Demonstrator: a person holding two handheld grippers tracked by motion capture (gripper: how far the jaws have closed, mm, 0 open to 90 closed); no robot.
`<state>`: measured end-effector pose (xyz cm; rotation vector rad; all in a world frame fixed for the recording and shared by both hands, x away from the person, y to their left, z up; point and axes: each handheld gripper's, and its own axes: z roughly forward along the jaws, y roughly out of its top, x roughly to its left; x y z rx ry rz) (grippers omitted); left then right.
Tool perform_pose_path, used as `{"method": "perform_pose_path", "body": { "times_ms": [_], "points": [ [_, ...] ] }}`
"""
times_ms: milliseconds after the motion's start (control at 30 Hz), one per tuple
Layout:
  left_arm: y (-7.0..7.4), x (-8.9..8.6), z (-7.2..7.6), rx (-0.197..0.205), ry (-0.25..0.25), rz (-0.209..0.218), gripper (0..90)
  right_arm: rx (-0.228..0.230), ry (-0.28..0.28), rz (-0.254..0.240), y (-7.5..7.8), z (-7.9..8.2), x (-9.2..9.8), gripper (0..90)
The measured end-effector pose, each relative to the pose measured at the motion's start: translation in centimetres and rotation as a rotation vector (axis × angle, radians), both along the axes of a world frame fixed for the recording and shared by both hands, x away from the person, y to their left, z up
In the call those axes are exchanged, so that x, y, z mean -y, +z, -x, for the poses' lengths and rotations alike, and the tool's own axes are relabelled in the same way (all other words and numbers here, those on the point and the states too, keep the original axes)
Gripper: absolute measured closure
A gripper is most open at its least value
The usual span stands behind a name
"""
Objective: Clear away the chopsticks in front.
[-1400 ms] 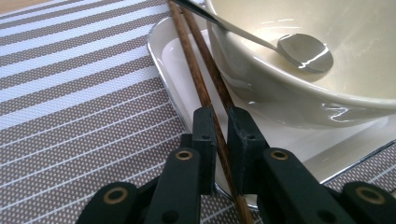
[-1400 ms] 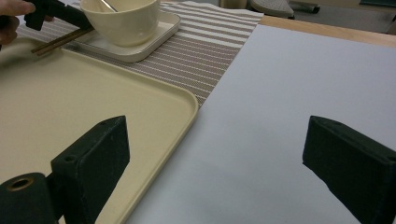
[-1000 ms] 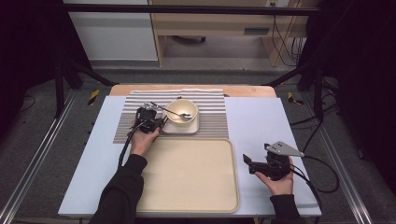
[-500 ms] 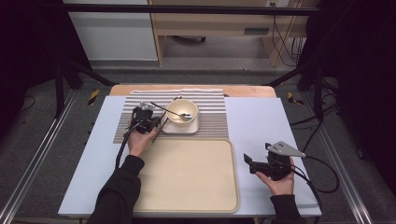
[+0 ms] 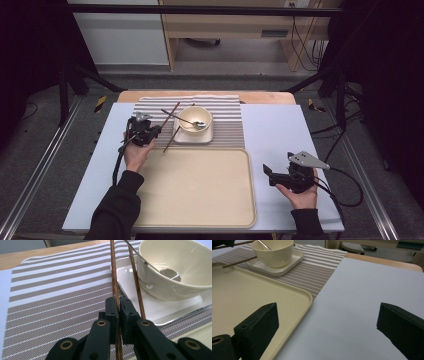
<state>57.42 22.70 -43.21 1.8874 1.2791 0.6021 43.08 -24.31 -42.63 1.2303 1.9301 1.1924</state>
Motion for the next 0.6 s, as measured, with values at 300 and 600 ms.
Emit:
{"method": "perform_pose_path", "body": {
  "times_ms": [300,600],
  "points": [
    [0.8,-1.7,2.1,0.015,0.023,0.007,85.2,0.011,-0.006,0.003,0.2,0.2,0.2,3.1],
    [1.1,-3.4,4.5,0.027,0.041,0.002,85.2,0.015,-0.009,0.0,0.2,0.3,0.1,2.9]
  ]
}}
